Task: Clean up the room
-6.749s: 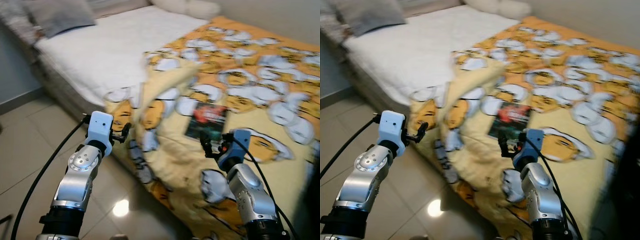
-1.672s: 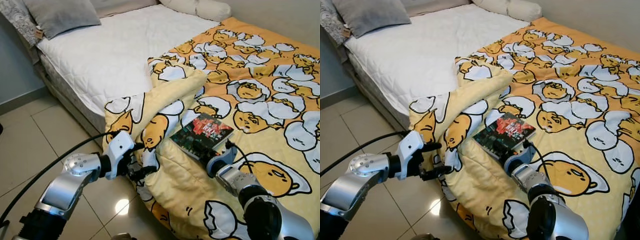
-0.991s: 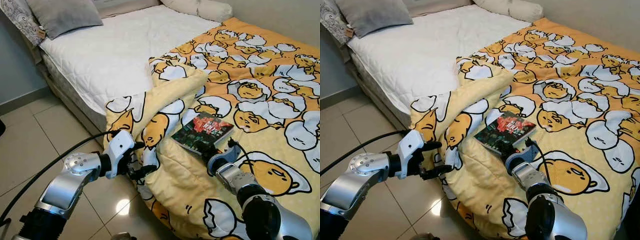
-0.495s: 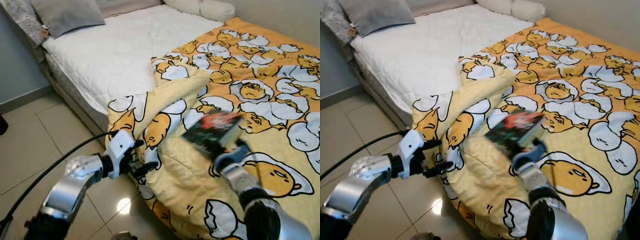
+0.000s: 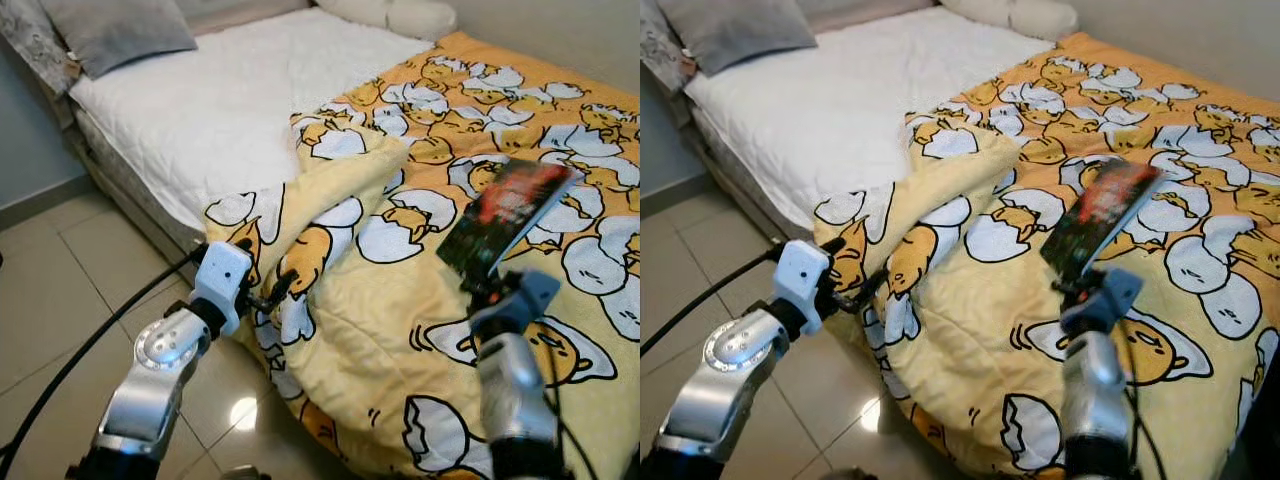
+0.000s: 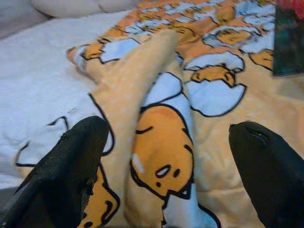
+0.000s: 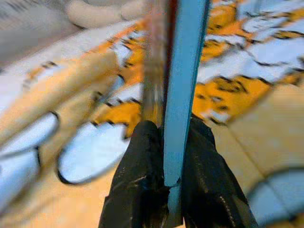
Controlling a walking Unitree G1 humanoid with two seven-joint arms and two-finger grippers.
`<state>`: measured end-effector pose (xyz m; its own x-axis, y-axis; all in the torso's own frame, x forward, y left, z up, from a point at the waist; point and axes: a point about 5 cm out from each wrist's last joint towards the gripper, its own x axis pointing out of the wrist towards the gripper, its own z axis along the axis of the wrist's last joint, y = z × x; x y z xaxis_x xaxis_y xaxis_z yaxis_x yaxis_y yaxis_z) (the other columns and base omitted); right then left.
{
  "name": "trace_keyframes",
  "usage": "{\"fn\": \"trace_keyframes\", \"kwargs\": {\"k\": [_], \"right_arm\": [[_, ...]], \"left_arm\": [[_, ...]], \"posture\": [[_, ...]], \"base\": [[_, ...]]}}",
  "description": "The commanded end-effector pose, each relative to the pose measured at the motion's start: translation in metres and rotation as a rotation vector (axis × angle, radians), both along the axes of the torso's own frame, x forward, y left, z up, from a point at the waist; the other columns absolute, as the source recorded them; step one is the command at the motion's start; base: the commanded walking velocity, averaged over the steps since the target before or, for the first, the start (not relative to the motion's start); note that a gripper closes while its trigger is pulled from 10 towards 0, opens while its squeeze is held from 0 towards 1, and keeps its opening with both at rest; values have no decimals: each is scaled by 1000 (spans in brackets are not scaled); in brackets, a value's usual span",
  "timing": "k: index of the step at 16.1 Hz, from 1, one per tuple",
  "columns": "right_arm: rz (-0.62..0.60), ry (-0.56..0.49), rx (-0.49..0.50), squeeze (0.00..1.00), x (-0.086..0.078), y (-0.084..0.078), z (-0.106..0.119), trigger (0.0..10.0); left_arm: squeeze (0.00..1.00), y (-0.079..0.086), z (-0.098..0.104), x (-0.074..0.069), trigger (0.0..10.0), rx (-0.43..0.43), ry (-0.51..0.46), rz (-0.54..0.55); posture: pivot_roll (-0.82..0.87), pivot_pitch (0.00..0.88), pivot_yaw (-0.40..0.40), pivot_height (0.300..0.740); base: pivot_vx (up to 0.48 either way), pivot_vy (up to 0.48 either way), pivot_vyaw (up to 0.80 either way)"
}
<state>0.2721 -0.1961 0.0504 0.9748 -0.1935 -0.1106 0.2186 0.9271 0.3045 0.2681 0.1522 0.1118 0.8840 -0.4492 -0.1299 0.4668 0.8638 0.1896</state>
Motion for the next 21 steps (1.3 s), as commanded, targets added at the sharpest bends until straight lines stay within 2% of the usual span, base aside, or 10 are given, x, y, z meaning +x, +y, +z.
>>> {"fn": "trace_keyframes", "kwargs": {"k": [1,3,4,6,10,11,13,18,21], "right_arm": [[-26,-25,-33,0,0,-1,9,10000],[29,-19,-77,0,-9,10,10,10000],[27,30,-97,0,-11,12,6,10000],[-11,46,-65,0,-13,13,3,10000],[-14,71,-45,0,-18,21,2,10000],[-4,78,-52,0,-17,24,2,10000],[17,76,-54,0,-12,29,4,10000],[40,85,-63,0,-5,31,7,10000],[46,94,-72,0,-3,30,8,10000]], "left_arm": [[573,3,3,-1,10000,1,-12,36],[573,7,-1,-2,10000,9,1,87],[573,14,-6,0,10000,39,32,135],[580,18,-5,1,10000,30,30,161],[569,14,-1,0,10000,-11,15,172],[561,15,0,1,10000,-11,8,191],[416,18,1,4,10000,8,-9,200],[412,19,7,13,10000,36,-58,211],[416,17,6,15,10000,4,-28,195]], "posture": [[51,0,-41,740],[58,0,-47,740],[59,0,-47,740],[60,0,-43,740],[57,0,-25,740],[62,0,-27,740],[72,0,-31,740],[66,0,-33,740],[72,0,-40,740]], "base": [[0,0,0],[0,0,0],[0,0,0],[0,0,-800],[0,0,-200],[0,0,-800],[0,0,-800],[0,0,-800],[0,0,-267]]}}
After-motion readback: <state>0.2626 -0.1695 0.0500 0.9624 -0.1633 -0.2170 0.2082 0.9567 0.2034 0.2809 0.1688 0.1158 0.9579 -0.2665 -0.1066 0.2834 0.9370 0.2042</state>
